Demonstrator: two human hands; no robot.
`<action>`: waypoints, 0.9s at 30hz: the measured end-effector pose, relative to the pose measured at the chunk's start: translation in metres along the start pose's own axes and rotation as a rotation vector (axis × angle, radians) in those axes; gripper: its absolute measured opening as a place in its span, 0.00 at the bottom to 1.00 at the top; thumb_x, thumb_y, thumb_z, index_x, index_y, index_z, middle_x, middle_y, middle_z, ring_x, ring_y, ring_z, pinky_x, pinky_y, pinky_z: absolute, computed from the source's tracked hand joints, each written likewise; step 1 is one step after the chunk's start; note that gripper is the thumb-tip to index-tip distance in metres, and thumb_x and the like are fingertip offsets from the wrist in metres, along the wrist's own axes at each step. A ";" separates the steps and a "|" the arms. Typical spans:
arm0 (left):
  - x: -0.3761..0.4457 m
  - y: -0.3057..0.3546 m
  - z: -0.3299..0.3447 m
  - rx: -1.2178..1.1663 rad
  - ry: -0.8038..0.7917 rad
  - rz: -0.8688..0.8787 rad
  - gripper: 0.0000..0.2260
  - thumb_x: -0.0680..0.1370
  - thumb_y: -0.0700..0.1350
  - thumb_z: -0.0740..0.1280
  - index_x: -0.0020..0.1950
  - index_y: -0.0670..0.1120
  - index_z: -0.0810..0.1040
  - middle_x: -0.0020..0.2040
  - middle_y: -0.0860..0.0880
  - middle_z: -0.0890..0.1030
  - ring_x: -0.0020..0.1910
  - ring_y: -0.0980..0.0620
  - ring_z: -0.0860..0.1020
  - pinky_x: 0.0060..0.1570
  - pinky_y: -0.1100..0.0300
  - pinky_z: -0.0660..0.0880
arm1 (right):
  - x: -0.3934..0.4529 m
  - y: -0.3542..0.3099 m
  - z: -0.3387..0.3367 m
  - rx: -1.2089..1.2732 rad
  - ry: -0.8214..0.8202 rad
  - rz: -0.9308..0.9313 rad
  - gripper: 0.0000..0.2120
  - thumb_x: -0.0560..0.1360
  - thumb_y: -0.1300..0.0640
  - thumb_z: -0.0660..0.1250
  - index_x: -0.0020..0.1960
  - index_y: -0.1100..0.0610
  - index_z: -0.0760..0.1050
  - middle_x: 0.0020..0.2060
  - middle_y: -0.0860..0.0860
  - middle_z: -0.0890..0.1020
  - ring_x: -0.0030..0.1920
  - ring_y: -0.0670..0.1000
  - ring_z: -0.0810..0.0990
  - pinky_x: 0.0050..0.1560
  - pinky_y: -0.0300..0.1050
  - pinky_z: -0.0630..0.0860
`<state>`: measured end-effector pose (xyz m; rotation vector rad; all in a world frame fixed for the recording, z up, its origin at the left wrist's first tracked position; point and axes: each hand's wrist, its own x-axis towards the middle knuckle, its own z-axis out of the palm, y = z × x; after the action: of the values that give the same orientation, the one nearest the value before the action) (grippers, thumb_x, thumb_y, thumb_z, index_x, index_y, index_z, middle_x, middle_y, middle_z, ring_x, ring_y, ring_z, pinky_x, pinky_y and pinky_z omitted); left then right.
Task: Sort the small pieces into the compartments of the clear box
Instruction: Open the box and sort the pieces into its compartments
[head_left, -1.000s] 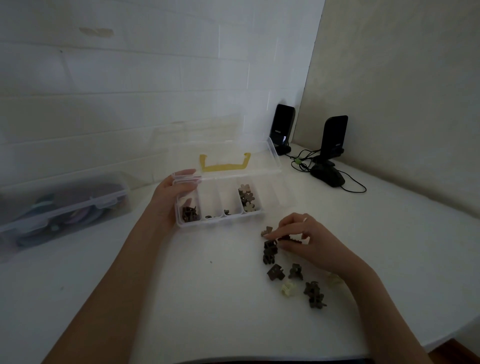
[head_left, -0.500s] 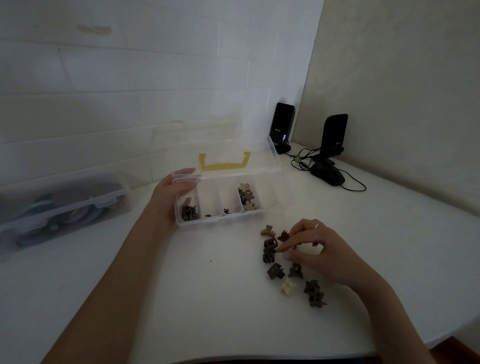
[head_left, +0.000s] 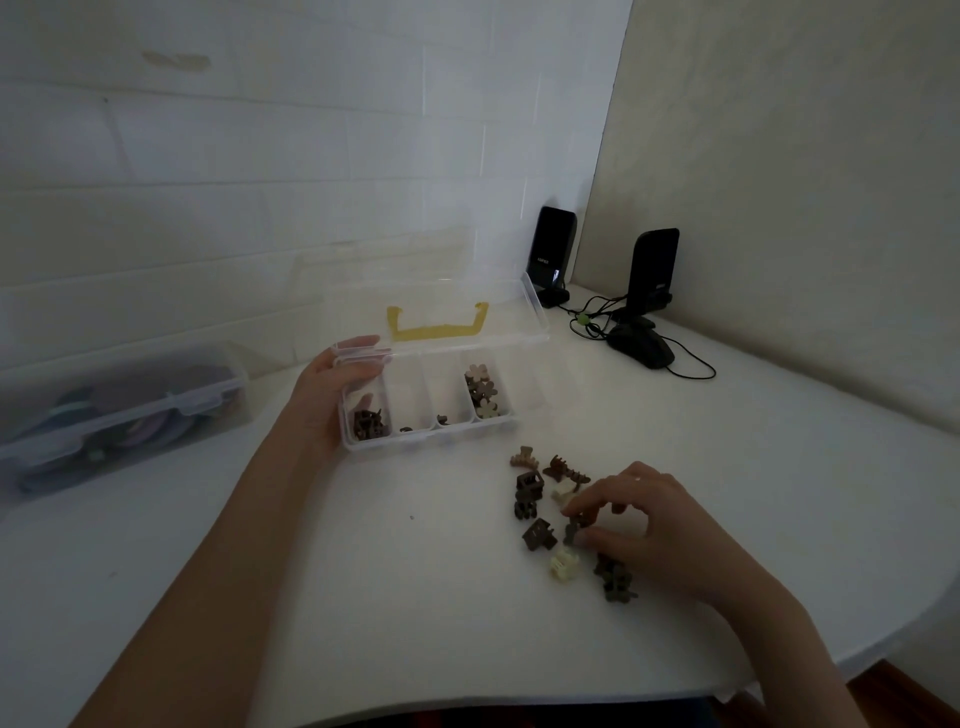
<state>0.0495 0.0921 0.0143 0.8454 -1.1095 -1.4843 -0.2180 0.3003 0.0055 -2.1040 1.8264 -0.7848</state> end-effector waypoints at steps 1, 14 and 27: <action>0.000 0.000 0.000 -0.007 -0.002 0.002 0.11 0.72 0.37 0.69 0.51 0.51 0.80 0.47 0.51 0.82 0.44 0.55 0.76 0.40 0.59 0.68 | 0.001 0.000 0.000 0.013 -0.009 0.010 0.10 0.69 0.48 0.73 0.47 0.35 0.78 0.43 0.33 0.80 0.48 0.39 0.72 0.49 0.34 0.69; -0.002 0.001 0.001 -0.001 0.005 -0.006 0.11 0.72 0.37 0.69 0.51 0.51 0.80 0.48 0.51 0.82 0.46 0.55 0.77 0.43 0.59 0.68 | 0.043 -0.015 -0.002 0.171 0.220 -0.102 0.06 0.69 0.49 0.69 0.44 0.42 0.74 0.43 0.39 0.80 0.41 0.43 0.75 0.40 0.28 0.68; -0.004 0.004 0.003 -0.002 0.001 -0.010 0.12 0.72 0.37 0.68 0.53 0.49 0.79 0.45 0.53 0.83 0.45 0.56 0.77 0.41 0.59 0.68 | 0.138 -0.027 0.021 -0.137 0.359 -0.125 0.09 0.72 0.53 0.71 0.52 0.48 0.79 0.52 0.46 0.78 0.53 0.48 0.70 0.54 0.45 0.69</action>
<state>0.0488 0.0963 0.0189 0.8512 -1.1044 -1.4933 -0.1736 0.1678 0.0342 -2.3013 1.9853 -1.1655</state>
